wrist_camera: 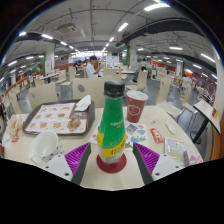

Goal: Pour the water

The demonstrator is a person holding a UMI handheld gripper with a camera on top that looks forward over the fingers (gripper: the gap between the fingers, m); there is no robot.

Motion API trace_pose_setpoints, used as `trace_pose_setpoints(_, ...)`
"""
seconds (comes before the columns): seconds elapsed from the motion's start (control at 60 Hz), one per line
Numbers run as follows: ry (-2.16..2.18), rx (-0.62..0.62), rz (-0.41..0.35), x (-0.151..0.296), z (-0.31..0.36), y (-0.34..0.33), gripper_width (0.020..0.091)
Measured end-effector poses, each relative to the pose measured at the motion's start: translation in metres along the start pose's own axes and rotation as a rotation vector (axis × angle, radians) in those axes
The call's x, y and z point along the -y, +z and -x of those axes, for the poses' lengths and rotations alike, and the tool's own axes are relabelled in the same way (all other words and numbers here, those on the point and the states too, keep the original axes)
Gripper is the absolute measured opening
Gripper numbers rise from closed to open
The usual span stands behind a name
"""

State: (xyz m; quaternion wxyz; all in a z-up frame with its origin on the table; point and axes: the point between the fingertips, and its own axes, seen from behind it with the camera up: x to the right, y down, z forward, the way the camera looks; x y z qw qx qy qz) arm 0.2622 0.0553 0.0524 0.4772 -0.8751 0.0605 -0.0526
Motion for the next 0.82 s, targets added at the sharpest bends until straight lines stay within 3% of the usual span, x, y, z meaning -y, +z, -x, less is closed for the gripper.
trace_pose_setpoints(0.283,0.068,-0.045,0.092,0.019,0.076,-0.168,0.085)
trace_pose_setpoints(0.5,0.099,0.015,0.076,0.04,0.175,-0.282,0.0848)
trace_pose_setpoints(0.817,0.02,0.034,0.055,0.041,0.221,-0.341,0.086)
